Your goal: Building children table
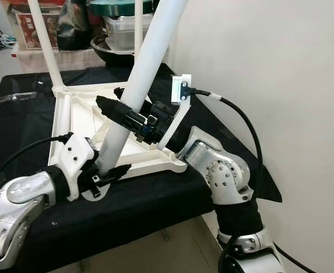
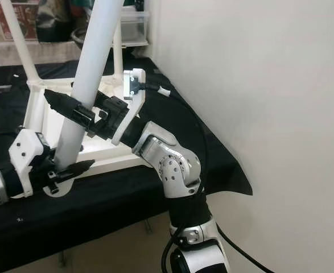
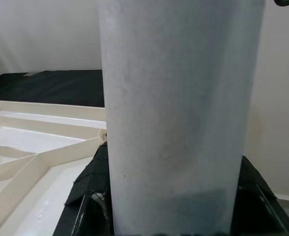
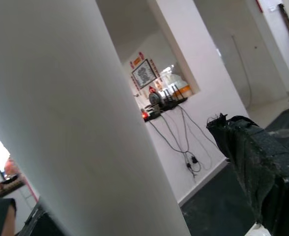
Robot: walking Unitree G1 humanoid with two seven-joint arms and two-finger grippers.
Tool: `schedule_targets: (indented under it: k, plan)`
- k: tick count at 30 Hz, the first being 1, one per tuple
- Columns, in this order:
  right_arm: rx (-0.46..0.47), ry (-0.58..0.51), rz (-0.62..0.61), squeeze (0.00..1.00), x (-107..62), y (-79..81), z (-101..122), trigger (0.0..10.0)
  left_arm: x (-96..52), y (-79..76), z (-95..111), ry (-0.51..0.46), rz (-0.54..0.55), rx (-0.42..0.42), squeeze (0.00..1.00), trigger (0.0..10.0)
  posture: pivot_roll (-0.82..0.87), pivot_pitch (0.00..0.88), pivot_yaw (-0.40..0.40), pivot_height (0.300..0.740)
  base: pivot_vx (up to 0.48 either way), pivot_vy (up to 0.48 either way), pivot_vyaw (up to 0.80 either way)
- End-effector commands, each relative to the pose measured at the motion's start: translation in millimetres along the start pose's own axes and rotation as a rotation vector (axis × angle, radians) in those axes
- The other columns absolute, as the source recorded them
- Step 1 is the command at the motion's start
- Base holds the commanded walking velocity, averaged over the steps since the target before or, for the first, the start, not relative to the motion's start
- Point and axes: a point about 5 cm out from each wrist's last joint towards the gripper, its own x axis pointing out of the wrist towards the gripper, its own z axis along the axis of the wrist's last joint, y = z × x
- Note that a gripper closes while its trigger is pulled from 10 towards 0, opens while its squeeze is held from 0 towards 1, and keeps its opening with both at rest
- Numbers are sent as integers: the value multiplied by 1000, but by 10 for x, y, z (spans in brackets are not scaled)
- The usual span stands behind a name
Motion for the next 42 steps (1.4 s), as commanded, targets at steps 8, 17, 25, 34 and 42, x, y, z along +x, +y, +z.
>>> schedule_targets:
  k: [8, 17, 25, 34, 42]
  plan:
    - [107, -18, -2, 0, 101, 164, -304, 10000, 171, -146, 66, -39, -62, -10, 0, 0, 90, 0, -58, 740, 0, 0, 0]
    - [94, -23, -84, 0, 38, 83, -383, 0, 238, -201, 101, -56, -82, -16, 0, 0, 86, 0, -55, 740, 0, 0, 0]
    - [70, -62, -97, 0, 1, 40, -319, 0, 261, -175, 79, -42, -62, -10, 0, 2235, 72, 0, -43, 740, 0, 0, 0]
    - [44, -86, -131, 0, -57, -19, -250, 0, 264, -25, 60, -42, 22, 47, 1000, 10000, 68, 0, -39, 740, 0, 0, 0]
    - [-102, -44, -180, 0, -192, -236, -136, 0, 145, -12, 291, -122, 101, 78, 1000, 10000, 75, 0, -46, 740, 0, 0, 0]
